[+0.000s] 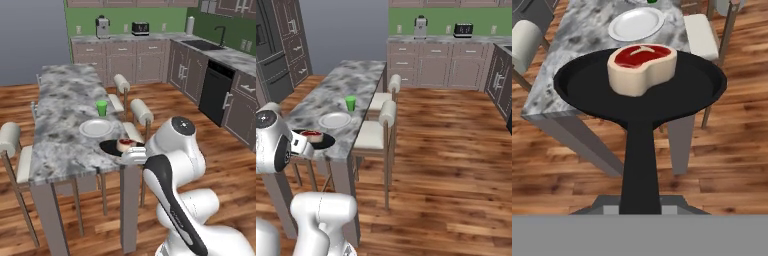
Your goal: Pick up the pan with the steak in it and place it on the dining table. Then place the steak on the plate.
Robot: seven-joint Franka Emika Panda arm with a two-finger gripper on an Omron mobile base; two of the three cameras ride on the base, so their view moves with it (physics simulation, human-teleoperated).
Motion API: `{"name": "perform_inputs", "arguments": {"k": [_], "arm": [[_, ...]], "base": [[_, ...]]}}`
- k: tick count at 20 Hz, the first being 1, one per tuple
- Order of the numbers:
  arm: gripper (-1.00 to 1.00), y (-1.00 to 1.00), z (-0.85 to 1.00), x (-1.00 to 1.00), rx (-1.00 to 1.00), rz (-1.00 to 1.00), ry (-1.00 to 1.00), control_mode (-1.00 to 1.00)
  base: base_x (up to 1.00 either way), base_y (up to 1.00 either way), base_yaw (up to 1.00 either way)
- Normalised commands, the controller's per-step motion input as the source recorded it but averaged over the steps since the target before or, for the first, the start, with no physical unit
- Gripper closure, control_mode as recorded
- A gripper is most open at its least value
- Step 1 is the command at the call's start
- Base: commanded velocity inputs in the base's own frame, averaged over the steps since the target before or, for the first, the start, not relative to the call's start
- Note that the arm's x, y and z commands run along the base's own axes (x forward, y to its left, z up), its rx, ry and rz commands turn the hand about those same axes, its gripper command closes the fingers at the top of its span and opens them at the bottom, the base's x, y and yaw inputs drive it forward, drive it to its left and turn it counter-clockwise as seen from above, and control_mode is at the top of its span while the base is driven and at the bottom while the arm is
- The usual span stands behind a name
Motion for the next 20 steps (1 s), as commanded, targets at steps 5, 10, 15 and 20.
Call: {"name": "perform_inputs", "arguments": {"k": [5,10,15,20], "arm": [[1.00,-0.03,0.00,0.55,0.00,0.00,0.00,-1.00],[1.00,-0.03,-0.01,0.59,0.00,0.00,0.00,-1.00],[1.00,0.00,0.00,0.14,0.00,0.00,0.00,-1.00],[1.00,0.02,-0.22,0.02,0.00,0.01,0.00,-1.00]], "base": [[0.00,0.00,0.00],[0.00,0.00,0.00],[0.00,0.00,0.00],[0.00,0.00,0.00]]}}
